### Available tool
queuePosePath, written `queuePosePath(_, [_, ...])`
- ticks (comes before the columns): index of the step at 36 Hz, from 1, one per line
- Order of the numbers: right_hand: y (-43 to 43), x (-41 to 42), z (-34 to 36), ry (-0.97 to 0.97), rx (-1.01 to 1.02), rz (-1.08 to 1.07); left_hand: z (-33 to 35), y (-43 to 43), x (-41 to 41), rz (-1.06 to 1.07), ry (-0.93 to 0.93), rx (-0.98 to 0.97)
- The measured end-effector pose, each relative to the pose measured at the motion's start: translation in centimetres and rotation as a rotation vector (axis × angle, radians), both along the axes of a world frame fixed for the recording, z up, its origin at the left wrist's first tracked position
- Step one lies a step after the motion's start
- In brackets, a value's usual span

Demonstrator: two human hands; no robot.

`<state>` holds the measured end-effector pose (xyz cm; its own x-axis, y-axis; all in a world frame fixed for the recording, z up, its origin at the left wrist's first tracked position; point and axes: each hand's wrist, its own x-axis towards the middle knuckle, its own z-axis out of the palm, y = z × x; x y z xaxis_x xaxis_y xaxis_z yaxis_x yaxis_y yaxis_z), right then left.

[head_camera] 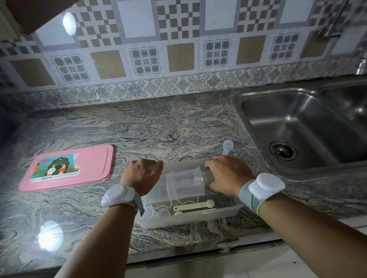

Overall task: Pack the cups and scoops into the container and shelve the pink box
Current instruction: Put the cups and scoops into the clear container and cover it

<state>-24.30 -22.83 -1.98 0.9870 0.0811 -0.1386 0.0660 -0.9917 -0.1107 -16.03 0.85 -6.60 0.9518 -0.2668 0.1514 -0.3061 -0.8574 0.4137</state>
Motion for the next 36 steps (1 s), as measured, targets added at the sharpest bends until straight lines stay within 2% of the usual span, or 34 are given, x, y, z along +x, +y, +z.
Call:
queuePosePath(9, [0.5, 0.1, -1.0, -0.07, 0.078, -0.004, 0.1, 0.0, 0.1, -0.006, 0.008, 0.009])
queuePosePath(19, [-0.6, -0.2, -0.3, -0.057, 0.141, 0.009, -0.1, 0.1, 0.1, 0.006, -0.008, 0.007])
queuePosePath(28, [-2.0, -0.5, 0.4, -0.023, 0.083, -0.022, 0.2, 0.0, -0.1, 0.005, 0.014, -0.021])
queuePosePath(36, [-0.2, -0.3, -0.5, -0.064, 0.11, -0.046, 0.4, 0.0, -0.2, -0.001, 0.033, -0.038])
